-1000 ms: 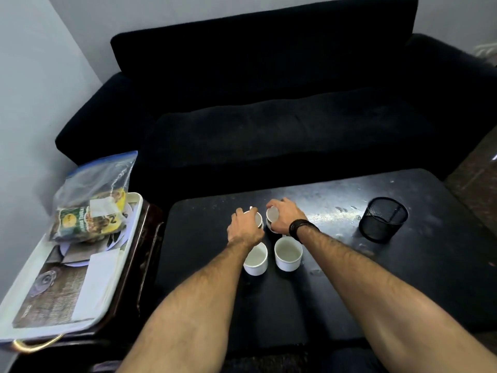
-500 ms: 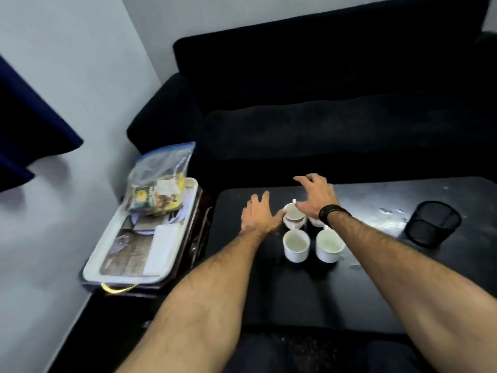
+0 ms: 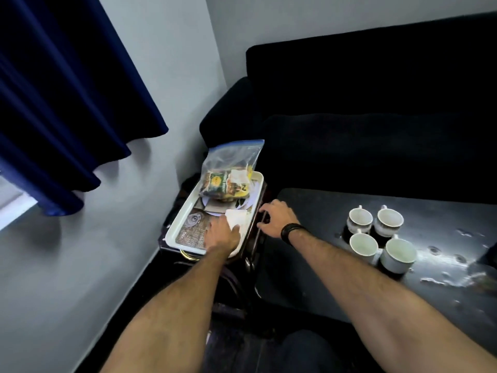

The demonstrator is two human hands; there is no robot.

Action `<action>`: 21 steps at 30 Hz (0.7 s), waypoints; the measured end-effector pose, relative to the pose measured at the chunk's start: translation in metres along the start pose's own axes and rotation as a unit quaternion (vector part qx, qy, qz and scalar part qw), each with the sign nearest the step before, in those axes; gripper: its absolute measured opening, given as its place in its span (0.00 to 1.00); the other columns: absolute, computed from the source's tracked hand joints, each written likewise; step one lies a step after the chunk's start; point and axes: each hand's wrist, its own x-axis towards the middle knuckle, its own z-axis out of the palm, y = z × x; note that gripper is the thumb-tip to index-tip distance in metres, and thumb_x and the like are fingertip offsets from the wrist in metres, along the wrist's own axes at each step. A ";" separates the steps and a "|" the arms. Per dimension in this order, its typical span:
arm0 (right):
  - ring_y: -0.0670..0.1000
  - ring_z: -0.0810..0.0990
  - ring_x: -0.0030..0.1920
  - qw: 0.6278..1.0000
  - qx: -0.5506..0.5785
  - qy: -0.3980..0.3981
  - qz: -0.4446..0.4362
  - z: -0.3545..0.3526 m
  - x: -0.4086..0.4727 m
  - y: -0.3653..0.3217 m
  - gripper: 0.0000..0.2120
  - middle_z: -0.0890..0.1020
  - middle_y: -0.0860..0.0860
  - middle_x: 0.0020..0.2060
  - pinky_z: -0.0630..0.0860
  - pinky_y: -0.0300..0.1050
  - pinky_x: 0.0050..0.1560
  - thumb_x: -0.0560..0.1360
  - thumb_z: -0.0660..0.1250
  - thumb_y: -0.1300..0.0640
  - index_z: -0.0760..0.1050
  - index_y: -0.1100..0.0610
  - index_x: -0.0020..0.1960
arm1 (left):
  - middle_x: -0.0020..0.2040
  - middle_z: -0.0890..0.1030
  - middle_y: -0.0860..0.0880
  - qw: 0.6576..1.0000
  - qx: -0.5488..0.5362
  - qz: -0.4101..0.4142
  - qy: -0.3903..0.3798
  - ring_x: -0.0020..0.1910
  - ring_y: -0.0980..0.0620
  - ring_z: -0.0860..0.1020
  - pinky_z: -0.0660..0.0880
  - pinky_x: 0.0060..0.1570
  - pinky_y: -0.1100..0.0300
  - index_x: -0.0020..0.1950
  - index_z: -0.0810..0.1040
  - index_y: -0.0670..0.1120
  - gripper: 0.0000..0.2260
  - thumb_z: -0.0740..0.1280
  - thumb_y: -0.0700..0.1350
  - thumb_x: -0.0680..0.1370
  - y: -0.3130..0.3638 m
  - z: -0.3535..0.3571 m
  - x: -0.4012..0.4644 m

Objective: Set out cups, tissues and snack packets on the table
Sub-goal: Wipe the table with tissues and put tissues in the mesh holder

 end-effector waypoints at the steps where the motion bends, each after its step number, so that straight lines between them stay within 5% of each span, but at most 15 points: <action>1: 0.58 0.70 0.64 1.000 0.000 -0.005 -0.008 0.008 0.001 -0.010 0.24 0.73 0.55 0.61 0.71 0.53 0.63 0.71 0.69 0.44 0.74 0.49 0.66 | 0.68 0.71 0.39 1.000 -0.005 -0.027 -0.011 0.67 0.39 0.72 0.69 0.64 0.47 0.69 0.70 0.42 0.24 0.63 0.56 0.79 -0.009 0.000 0.002; 10: 0.57 0.69 0.66 1.000 0.007 -0.017 -0.008 0.033 0.007 -0.030 0.25 0.72 0.54 0.64 0.69 0.54 0.65 0.72 0.70 0.48 0.72 0.51 0.68 | 0.59 0.81 0.41 0.959 -0.198 -0.150 -0.135 0.59 0.42 0.79 0.75 0.55 0.56 0.63 0.77 0.38 0.22 0.71 0.49 0.73 -0.030 0.013 0.027; 15: 0.56 0.72 0.63 1.000 0.021 0.002 0.016 0.027 0.007 -0.024 0.23 0.74 0.54 0.60 0.72 0.54 0.62 0.74 0.67 0.42 0.74 0.51 0.65 | 0.49 0.81 0.40 0.897 -0.393 -0.179 -0.096 0.45 0.44 0.79 0.77 0.43 0.56 0.59 0.78 0.33 0.14 0.68 0.39 0.76 -0.023 0.010 0.033; 18: 0.54 0.78 0.55 0.987 0.140 0.017 0.073 0.019 0.005 -0.026 0.23 0.79 0.52 0.53 0.76 0.50 0.57 0.75 0.62 0.36 0.78 0.54 0.56 | 0.49 0.81 0.42 0.836 -0.510 -0.183 -0.087 0.45 0.45 0.78 0.75 0.46 0.54 0.60 0.77 0.36 0.12 0.68 0.40 0.79 -0.009 0.002 0.028; 21: 0.51 0.78 0.45 0.937 0.322 -0.008 0.131 0.003 0.001 -0.029 0.23 0.79 0.50 0.42 0.72 0.45 0.45 0.76 0.60 0.34 0.75 0.55 0.43 | 0.46 0.83 0.44 0.802 -0.567 -0.157 -0.100 0.46 0.45 0.81 0.77 0.48 0.55 0.57 0.80 0.39 0.09 0.69 0.40 0.79 0.015 -0.003 0.016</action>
